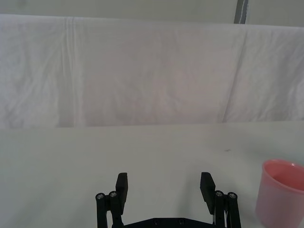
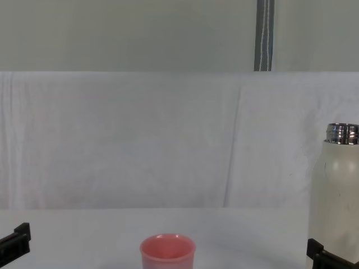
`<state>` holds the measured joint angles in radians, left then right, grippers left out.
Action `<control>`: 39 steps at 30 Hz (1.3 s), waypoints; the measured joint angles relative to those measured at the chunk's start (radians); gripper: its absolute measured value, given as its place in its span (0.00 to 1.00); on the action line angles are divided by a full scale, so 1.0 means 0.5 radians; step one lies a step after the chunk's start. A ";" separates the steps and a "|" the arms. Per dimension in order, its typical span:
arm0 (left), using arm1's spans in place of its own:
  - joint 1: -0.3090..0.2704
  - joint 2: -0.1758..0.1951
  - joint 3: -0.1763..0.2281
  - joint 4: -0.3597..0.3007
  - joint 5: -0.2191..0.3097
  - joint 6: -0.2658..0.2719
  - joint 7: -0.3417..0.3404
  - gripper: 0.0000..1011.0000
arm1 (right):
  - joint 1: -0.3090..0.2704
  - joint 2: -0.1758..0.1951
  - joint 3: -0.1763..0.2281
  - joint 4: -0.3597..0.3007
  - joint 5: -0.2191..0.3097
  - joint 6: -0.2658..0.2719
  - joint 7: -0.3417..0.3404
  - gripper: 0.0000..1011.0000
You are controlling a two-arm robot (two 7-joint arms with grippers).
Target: Grasp the thermos with one hand and pour water into the cup lid.
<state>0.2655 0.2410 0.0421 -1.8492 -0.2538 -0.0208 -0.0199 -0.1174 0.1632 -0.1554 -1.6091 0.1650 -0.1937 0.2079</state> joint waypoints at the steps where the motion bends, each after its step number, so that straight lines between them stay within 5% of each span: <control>1: 0.000 0.000 0.000 0.000 0.000 0.000 0.000 0.99 | 0.000 0.000 0.000 0.000 0.000 0.000 0.000 0.99; 39: 0.000 0.000 0.000 0.000 0.000 0.000 0.000 0.99 | 0.000 0.000 0.000 0.000 0.000 0.000 0.000 0.99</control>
<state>0.2654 0.2409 0.0421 -1.8492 -0.2538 -0.0207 -0.0199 -0.1174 0.1632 -0.1554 -1.6092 0.1650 -0.1937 0.2079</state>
